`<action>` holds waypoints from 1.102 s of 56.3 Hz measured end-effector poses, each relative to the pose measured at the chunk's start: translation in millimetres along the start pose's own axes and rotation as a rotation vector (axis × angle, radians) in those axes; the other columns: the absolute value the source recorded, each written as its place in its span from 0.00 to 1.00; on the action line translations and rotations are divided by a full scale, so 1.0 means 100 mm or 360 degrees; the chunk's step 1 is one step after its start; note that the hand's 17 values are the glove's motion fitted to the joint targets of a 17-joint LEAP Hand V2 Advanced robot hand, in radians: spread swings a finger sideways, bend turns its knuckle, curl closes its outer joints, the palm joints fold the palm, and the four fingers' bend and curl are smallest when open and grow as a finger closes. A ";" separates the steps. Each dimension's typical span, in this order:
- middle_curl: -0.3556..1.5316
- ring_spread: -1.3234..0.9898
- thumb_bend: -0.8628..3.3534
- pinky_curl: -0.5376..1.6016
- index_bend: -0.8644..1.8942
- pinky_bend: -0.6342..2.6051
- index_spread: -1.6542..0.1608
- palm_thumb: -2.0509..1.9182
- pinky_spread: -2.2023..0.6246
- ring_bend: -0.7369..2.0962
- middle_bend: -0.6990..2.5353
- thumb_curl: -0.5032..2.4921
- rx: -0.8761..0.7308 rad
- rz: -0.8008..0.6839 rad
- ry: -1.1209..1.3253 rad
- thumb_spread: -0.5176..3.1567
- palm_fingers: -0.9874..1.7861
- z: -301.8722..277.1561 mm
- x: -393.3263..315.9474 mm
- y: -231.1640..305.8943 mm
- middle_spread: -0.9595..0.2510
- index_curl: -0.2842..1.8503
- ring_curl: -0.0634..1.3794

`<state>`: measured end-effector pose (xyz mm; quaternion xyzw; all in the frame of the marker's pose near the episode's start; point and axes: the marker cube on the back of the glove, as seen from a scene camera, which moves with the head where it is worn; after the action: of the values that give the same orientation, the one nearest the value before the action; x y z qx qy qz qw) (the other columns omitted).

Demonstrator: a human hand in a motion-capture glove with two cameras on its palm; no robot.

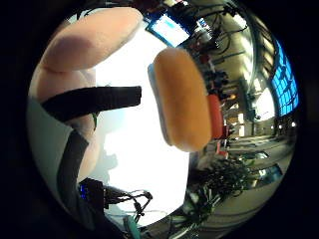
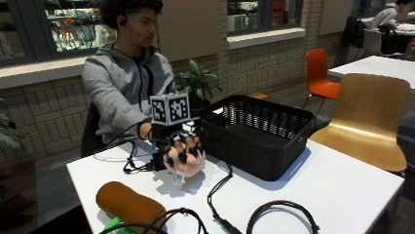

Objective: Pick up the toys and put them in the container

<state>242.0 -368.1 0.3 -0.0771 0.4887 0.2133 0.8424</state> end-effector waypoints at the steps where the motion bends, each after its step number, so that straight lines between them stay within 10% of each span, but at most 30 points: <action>1: 0.33 0.48 0.28 0.44 0.42 0.52 0.75 0.70 0.69 0.52 0.30 0.35 0.0026 -0.0017 -0.0036 0.48 0.61 -0.08 -0.02 0.01 0.72 0.32 0.26; 24: 0.39 0.44 0.27 0.45 0.44 0.53 0.74 0.72 0.67 0.52 0.32 0.40 0.0412 -0.0685 -0.0542 0.41 0.60 -1.67 -1.44 0.48 0.67 0.39 0.30; 45: 0.45 0.43 0.25 0.45 0.45 0.54 0.73 0.71 0.68 0.53 0.33 0.43 0.0110 -0.0819 -0.0576 0.40 0.56 -1.45 -1.98 0.41 0.64 0.45 0.34; 54: 0.41 0.51 0.21 0.45 0.40 0.53 0.72 0.63 0.76 0.34 0.26 0.38 -0.0123 -0.0943 -0.0621 0.46 0.20 -1.36 -1.74 0.28 0.72 0.44 0.27; 62: 0.37 0.54 0.20 0.43 0.35 0.51 0.72 0.59 0.79 0.32 0.25 0.34 -0.0039 -0.0917 -0.0935 0.48 0.28 -1.37 -1.36 0.21 0.74 0.37 0.21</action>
<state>65.6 -433.9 48.0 -0.1566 0.1834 -0.0125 0.9704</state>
